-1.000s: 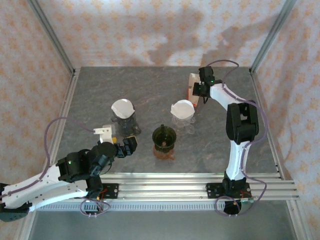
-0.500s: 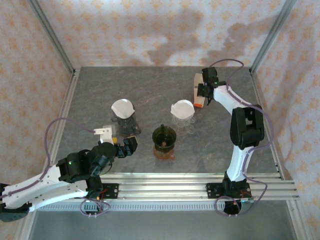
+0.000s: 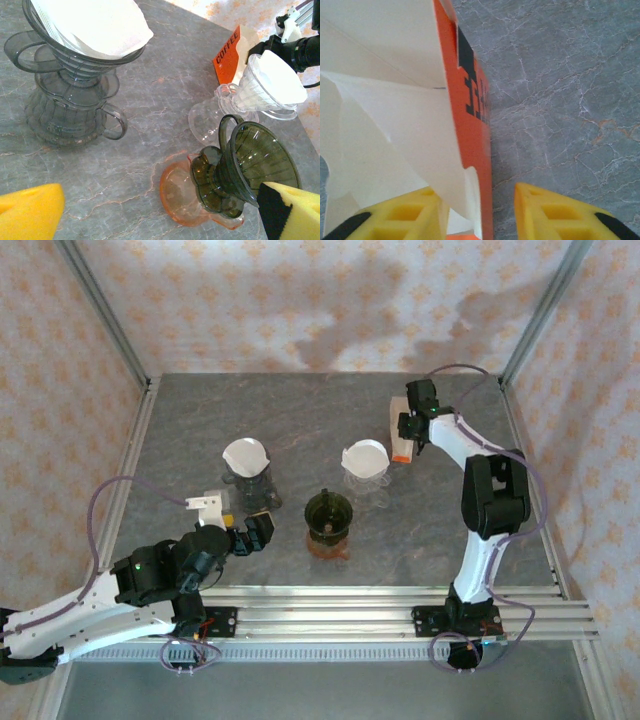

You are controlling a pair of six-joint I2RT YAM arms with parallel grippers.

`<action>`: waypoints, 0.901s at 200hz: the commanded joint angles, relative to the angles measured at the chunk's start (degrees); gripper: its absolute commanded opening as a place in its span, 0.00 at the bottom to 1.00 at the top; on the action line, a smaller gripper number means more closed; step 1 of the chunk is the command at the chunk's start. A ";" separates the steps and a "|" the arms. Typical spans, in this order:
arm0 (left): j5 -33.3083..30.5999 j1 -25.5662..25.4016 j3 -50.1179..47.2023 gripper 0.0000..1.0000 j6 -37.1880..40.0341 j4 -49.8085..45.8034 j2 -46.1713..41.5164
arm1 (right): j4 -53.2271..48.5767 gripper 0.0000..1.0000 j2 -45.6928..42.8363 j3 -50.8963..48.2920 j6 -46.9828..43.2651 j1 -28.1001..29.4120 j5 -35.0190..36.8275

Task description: Place the coffee filter in the dripper

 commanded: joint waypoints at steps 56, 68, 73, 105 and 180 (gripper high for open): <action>-0.69 0.63 0.70 0.99 0.75 0.11 0.06 | 2.60 0.42 -11.72 -4.45 5.32 0.17 -0.16; -0.82 0.66 0.51 1.00 0.66 0.16 0.02 | 2.64 0.40 -12.14 -3.96 5.16 0.70 -1.72; -0.80 0.67 0.44 1.00 0.68 0.25 -0.07 | 2.10 0.39 -11.80 -3.19 4.88 0.93 -2.30; -0.75 0.70 0.39 1.00 0.57 0.15 -0.10 | -3.85 0.31 -6.12 4.33 2.26 1.49 -3.61; -1.33 0.69 0.34 1.00 0.52 -0.21 -0.22 | -7.95 0.25 0.40 11.44 -1.73 2.38 -2.71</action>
